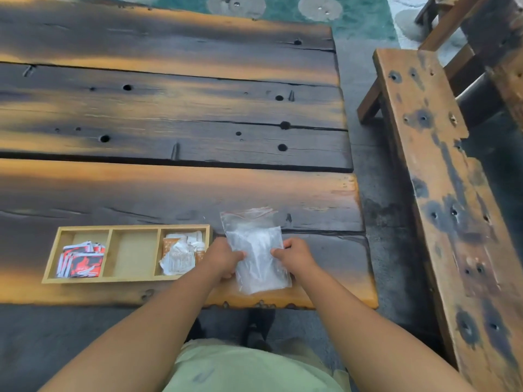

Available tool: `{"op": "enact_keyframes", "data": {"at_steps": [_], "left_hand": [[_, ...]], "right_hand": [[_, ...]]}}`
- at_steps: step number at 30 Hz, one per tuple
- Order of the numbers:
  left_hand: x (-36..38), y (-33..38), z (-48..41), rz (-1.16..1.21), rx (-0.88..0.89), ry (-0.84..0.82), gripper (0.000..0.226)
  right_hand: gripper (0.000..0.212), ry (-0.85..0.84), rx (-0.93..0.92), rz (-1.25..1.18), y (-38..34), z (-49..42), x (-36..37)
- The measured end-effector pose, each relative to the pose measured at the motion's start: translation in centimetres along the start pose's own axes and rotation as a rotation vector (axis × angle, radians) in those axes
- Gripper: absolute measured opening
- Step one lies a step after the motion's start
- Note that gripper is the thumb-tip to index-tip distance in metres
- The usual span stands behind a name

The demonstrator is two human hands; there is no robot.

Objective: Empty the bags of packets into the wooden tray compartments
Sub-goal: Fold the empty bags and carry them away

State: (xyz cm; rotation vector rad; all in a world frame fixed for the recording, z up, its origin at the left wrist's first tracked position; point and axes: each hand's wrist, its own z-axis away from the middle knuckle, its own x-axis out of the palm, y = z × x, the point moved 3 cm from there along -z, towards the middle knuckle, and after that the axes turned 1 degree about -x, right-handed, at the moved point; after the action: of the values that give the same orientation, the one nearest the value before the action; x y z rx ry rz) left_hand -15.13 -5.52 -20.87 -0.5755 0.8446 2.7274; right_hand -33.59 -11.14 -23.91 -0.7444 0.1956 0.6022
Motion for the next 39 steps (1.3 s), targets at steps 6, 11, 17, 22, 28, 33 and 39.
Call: {"op": "enact_keyframes", "data": {"at_steps": [6, 11, 17, 22, 28, 33, 39], "left_hand": [[-0.3, 0.5, 0.4, 0.153, 0.001, -0.009, 0.032], [-1.9, 2.0, 1.8, 0.242, 0.094, -0.048, 0.019], [-6.2, 2.0, 3.8, 0.498, 0.174, -0.160, 0.021], [-12.3, 0.5, 5.3, 0.629, 0.285, -0.292, 0.018], [-19.7, -1.9, 7.5, 0.591, 0.443, -0.236, 0.015], [-23.4, -3.8, 9.1, 0.628, 0.537, -0.220, 0.013], [-26.2, -5.1, 10.8, 0.534, 0.585, -0.197, 0.014]], "right_hand": [[0.019, -0.030, 0.024, -0.125, 0.3, 1.1, -0.7], [0.026, -0.033, -0.014, -0.222, -1.5, 3.5, -2.2], [0.018, -0.106, -0.147, -0.273, -5.5, 7.6, -1.2], [0.015, -0.149, -0.248, -0.346, -9.4, 10.8, 1.9], [0.023, -0.178, -0.404, -0.354, -14.5, 15.1, 6.2], [0.017, -0.222, -0.441, -0.466, -16.6, 17.7, 9.5], [0.024, -0.158, -0.455, -0.501, -17.5, 19.3, 11.7]]}}
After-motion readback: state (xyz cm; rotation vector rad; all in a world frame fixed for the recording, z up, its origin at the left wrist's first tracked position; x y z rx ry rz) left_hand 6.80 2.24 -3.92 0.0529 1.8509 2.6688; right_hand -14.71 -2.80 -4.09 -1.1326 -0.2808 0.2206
